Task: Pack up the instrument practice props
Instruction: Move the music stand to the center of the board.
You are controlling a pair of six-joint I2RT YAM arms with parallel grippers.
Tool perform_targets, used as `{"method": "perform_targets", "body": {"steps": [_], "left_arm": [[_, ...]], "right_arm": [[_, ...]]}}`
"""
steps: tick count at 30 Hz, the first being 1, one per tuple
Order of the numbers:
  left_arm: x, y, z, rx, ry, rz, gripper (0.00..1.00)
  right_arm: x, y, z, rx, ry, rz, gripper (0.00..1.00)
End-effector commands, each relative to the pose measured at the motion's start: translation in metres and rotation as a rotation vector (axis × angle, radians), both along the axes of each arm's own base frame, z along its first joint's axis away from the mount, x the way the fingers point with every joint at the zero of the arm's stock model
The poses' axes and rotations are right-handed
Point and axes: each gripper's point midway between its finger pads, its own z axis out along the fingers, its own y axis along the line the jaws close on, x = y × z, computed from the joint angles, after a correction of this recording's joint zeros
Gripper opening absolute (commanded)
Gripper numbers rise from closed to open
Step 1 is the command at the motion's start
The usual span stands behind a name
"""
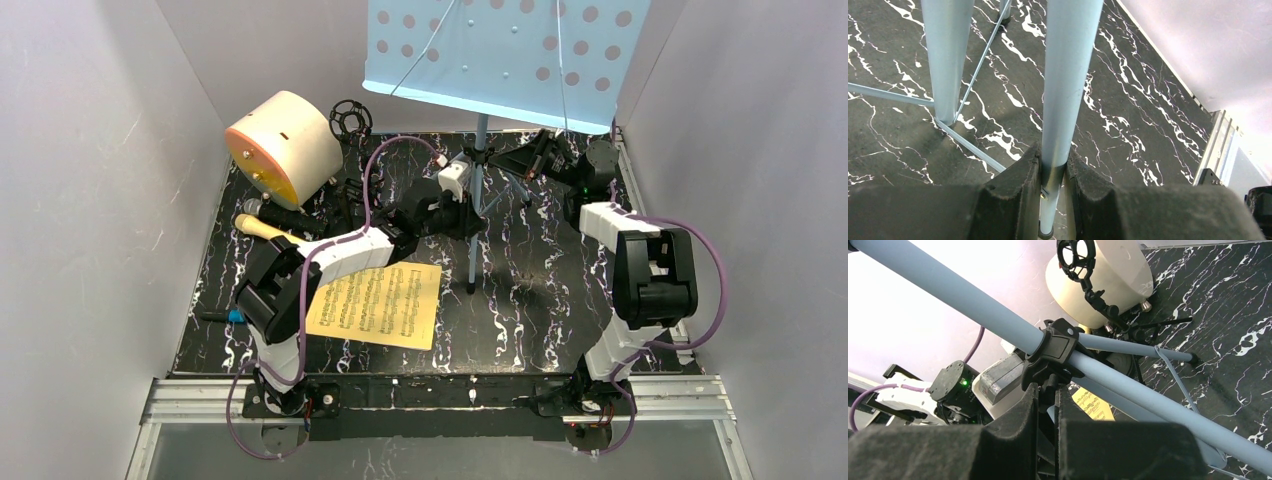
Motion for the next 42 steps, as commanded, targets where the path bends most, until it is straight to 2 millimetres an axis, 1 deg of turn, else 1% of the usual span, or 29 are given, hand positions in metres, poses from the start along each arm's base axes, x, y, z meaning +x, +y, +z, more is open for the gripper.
{"method": "perform_targets", "body": {"steps": [1, 2, 7, 9, 11, 13, 15, 17, 21, 22, 26, 28, 30, 35, 39, 42], "left_arm": [[-0.021, 0.002, 0.015, -0.068, 0.033, -0.038, 0.02], [-0.024, 0.003, 0.015, -0.075, 0.035, -0.037, 0.04], [-0.036, 0.011, 0.029, -0.113, 0.031, -0.04, 0.13], [-0.041, 0.012, 0.039, -0.13, 0.025, -0.052, 0.2], [-0.042, 0.017, 0.046, -0.137, 0.012, -0.044, 0.31], [-0.039, 0.024, 0.056, -0.14, -0.013, -0.021, 0.45], [-0.033, 0.033, 0.068, -0.153, -0.046, 0.012, 0.53], [-0.025, 0.043, 0.085, -0.168, -0.087, 0.038, 0.6], [-0.01, 0.056, 0.124, -0.203, -0.189, 0.069, 0.68], [-0.005, 0.059, 0.133, -0.216, -0.215, 0.078, 0.7], [0.012, 0.064, 0.164, -0.288, -0.29, 0.1, 0.7], [0.018, 0.063, 0.176, -0.327, -0.335, 0.087, 0.7], [0.024, 0.06, 0.185, -0.345, -0.371, 0.061, 0.7], [0.04, 0.05, 0.199, -0.432, -0.376, 0.007, 0.69], [0.049, 0.036, 0.201, -0.483, -0.328, -0.033, 0.68], [0.049, 0.025, 0.201, -0.531, -0.299, -0.088, 0.68]], "right_arm": [[-0.021, -0.005, 0.013, -0.031, -0.093, 0.012, 0.01], [-0.024, -0.006, 0.013, -0.038, -0.094, 0.002, 0.01], [-0.036, -0.013, -0.001, -0.09, -0.07, -0.036, 0.01], [-0.041, -0.015, -0.005, -0.098, -0.055, -0.039, 0.01], [-0.046, -0.015, -0.009, -0.1, -0.044, -0.033, 0.01], [-0.051, -0.016, -0.012, -0.102, -0.031, -0.023, 0.01], [-0.054, -0.016, -0.015, -0.106, -0.021, -0.017, 0.01], [-0.055, -0.016, -0.017, -0.116, -0.014, -0.016, 0.01], [-0.056, -0.017, -0.02, -0.143, -0.01, -0.02, 0.01], [-0.056, -0.017, -0.02, -0.146, -0.013, -0.02, 0.01], [-0.056, -0.017, -0.021, -0.159, -0.012, -0.024, 0.01], [-0.056, -0.017, -0.022, -0.16, -0.009, -0.023, 0.01], [-0.056, -0.017, -0.023, -0.16, -0.003, -0.012, 0.01], [-0.057, -0.015, -0.023, -0.165, 0.004, 0.004, 0.01], [-0.056, -0.014, -0.024, -0.176, 0.001, 0.005, 0.01], [-0.056, -0.01, -0.025, -0.18, -0.002, 0.02, 0.01]]}}
